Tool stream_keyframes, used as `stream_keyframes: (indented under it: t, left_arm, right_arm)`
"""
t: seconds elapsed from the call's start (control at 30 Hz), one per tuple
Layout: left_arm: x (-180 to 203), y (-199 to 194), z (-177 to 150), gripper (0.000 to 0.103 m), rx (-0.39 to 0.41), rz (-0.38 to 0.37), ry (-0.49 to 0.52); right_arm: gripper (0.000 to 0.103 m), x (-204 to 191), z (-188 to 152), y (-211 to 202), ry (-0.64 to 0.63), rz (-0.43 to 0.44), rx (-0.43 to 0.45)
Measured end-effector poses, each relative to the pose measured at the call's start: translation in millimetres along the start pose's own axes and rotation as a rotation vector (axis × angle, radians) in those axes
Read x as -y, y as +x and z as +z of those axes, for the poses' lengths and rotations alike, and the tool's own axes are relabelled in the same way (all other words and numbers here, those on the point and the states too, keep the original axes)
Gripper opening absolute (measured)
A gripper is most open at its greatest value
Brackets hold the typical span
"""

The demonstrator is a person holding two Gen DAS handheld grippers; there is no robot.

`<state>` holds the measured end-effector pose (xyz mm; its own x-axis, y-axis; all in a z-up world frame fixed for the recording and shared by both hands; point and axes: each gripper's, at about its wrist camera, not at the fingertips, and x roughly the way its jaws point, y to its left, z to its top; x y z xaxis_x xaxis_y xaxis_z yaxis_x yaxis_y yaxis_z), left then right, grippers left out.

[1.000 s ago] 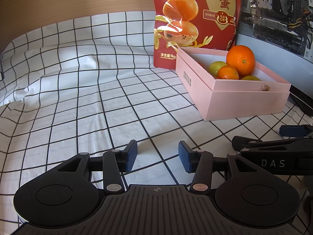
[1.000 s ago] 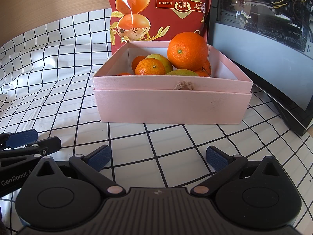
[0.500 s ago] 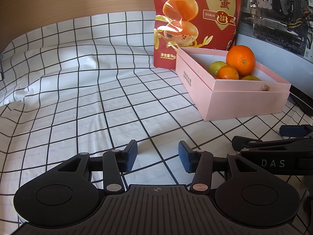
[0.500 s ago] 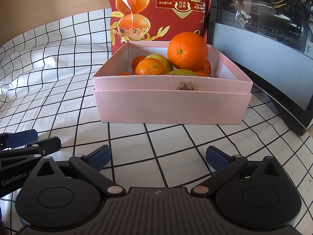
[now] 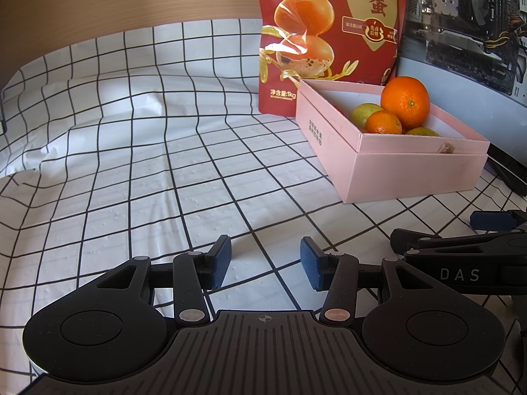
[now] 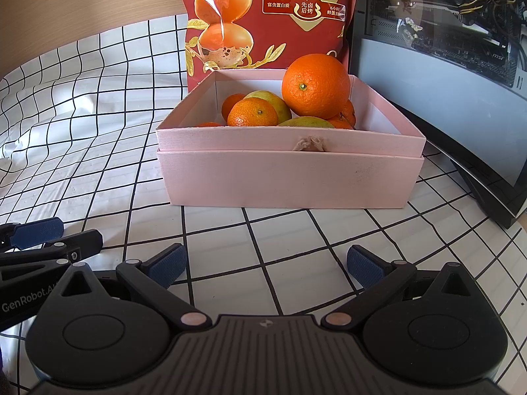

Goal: Organize fruits

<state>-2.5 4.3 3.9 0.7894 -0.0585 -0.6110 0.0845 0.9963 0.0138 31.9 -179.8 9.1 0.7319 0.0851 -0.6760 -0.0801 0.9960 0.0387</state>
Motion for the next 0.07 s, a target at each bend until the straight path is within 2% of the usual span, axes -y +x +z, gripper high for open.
stream_keyframes:
  t: [0.07]
  left_arm:
    - [-0.7, 0.0, -0.1, 0.052, 0.0, 0.0, 0.0]
  right_arm:
    - [0.103, 0.0, 0.1, 0.1, 0.0, 0.0, 0.0]
